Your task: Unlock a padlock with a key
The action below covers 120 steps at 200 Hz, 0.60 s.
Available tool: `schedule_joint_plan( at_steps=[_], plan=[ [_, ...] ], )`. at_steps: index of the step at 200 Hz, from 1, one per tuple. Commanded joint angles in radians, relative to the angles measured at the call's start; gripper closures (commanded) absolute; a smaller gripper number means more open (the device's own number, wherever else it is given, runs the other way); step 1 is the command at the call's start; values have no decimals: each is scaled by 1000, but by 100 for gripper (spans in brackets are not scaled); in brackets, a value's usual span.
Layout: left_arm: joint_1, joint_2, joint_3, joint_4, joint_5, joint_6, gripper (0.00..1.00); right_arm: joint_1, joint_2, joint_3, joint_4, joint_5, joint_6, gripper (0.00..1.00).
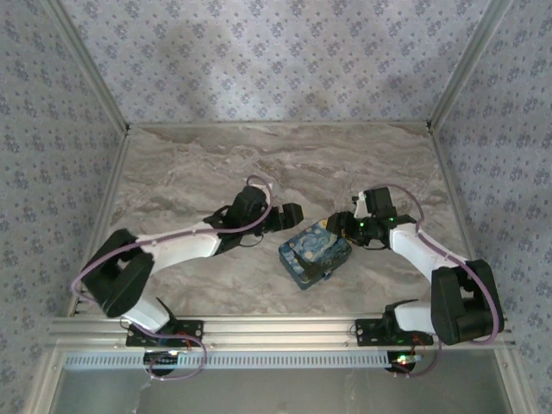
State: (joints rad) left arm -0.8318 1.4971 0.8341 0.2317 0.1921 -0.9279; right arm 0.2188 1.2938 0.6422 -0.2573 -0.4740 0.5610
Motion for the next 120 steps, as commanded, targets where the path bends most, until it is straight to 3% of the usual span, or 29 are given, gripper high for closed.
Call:
schedule_joint_plan(
  at_steps=[1,27,51,96,120],
  plan=[
    [-25,-125,-31,-221,-42,29,21,5,0,25,-19,16,-1,38],
    [-89,-213,-53,-419,-62,-6,20,6,6,27,-15,17,-4,38],
    [-147,-246,-93,-463,-19,-61,20,8,18,29,-11,11,-3,38],
    [-199,-170,-121,-313,121,-127,20,13,27,28,-5,6,-6,38],
    [-202,-100,-96,-215,145,-123,20,16,36,23,2,-2,-5,40]
  ],
)
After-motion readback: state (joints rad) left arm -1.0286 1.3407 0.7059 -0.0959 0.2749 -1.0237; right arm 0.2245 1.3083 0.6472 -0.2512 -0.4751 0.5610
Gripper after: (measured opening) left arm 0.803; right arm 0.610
